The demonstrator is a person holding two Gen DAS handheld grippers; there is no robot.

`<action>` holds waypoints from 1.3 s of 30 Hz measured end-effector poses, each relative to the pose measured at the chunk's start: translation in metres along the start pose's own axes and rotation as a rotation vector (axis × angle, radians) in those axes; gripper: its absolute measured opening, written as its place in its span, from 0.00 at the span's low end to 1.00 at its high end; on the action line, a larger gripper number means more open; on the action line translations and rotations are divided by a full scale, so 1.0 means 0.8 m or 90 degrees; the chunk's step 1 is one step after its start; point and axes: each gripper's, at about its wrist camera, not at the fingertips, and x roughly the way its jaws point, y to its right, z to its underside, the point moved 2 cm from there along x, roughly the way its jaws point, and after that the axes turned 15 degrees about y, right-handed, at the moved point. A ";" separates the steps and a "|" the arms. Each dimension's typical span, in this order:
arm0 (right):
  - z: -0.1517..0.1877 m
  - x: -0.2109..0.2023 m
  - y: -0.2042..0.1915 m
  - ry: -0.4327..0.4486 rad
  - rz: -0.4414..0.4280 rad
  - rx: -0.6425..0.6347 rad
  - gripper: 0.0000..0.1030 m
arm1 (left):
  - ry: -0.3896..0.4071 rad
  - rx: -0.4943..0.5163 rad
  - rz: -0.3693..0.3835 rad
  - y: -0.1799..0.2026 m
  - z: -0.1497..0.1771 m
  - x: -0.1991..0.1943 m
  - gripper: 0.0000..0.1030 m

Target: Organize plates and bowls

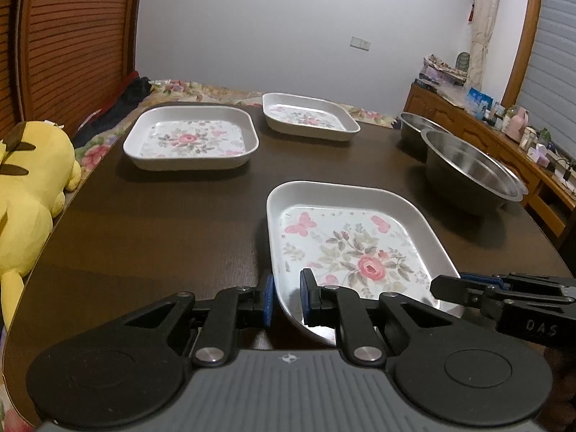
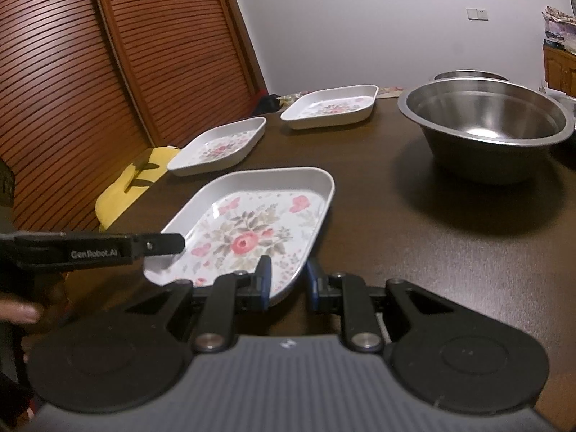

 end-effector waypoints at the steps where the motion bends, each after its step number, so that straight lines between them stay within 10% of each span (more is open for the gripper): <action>1: 0.001 -0.001 0.000 0.001 0.000 0.000 0.22 | 0.001 -0.001 0.001 0.000 0.001 0.000 0.16; 23: -0.003 -0.006 0.004 0.028 0.021 -0.015 0.23 | 0.016 0.009 -0.013 -0.004 -0.003 0.002 0.16; 39: -0.086 0.030 -0.016 0.052 -0.033 -0.094 0.34 | 0.055 0.048 -0.024 -0.031 -0.051 0.009 0.39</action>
